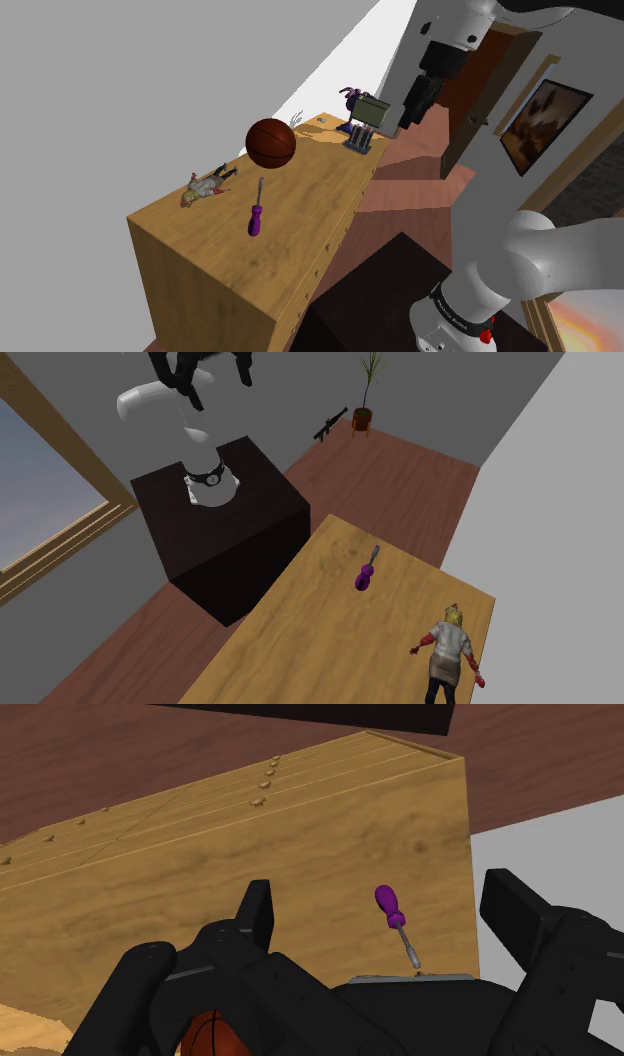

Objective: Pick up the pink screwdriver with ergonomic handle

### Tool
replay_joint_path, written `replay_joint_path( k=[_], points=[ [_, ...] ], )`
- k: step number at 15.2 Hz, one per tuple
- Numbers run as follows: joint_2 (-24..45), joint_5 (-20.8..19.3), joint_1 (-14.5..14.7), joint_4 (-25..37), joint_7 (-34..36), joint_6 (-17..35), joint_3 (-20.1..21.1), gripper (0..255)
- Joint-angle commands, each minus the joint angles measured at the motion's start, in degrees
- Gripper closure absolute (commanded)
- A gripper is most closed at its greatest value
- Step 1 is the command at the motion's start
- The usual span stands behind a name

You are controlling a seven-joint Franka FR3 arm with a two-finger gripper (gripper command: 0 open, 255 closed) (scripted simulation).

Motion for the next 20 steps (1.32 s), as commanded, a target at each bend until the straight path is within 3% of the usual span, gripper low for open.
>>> replay_joint_path(
  k=[1,7,13,20],
  points=[
    [0.0,0.0,0.0,0.0,0.0,0.0,0.0,0],
    [1.5,1.1,0.7,-8.6,4.3,13.6,6.1,0],
    [7.2,1.0,0.8,-14.1,9.4,27.9,12.8,0],
    [19.0,-3.2,-1.9,-15.9,18.0,44.6,21.7,0]
  ],
)
